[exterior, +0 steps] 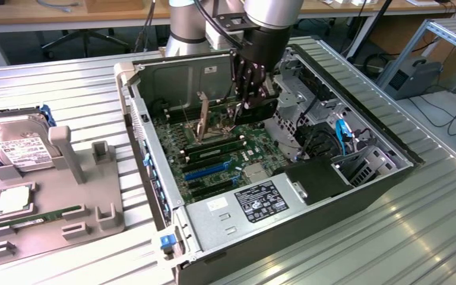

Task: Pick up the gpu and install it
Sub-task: 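Insert the gpu into the slot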

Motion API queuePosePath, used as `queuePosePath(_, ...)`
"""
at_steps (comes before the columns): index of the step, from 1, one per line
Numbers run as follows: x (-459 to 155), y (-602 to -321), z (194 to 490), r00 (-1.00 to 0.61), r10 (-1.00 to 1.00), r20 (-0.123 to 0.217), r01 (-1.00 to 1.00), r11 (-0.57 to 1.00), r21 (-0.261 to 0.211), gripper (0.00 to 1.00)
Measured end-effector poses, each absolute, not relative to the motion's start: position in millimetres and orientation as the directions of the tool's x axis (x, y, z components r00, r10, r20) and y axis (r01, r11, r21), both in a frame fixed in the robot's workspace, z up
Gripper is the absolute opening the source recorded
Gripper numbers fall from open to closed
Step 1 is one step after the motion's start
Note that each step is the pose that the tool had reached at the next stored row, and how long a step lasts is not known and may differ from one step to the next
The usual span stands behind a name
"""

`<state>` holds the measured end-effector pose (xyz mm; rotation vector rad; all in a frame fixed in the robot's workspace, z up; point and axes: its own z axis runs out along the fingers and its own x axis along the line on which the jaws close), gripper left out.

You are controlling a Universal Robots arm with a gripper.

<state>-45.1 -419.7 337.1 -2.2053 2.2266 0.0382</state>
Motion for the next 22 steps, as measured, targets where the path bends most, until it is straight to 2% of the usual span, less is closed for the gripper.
queuePosePath(22, -45.1, -420.3, 329.6, -0.01, -1.0, -0.022, -1.0, 0.01, 0.012, 0.27)
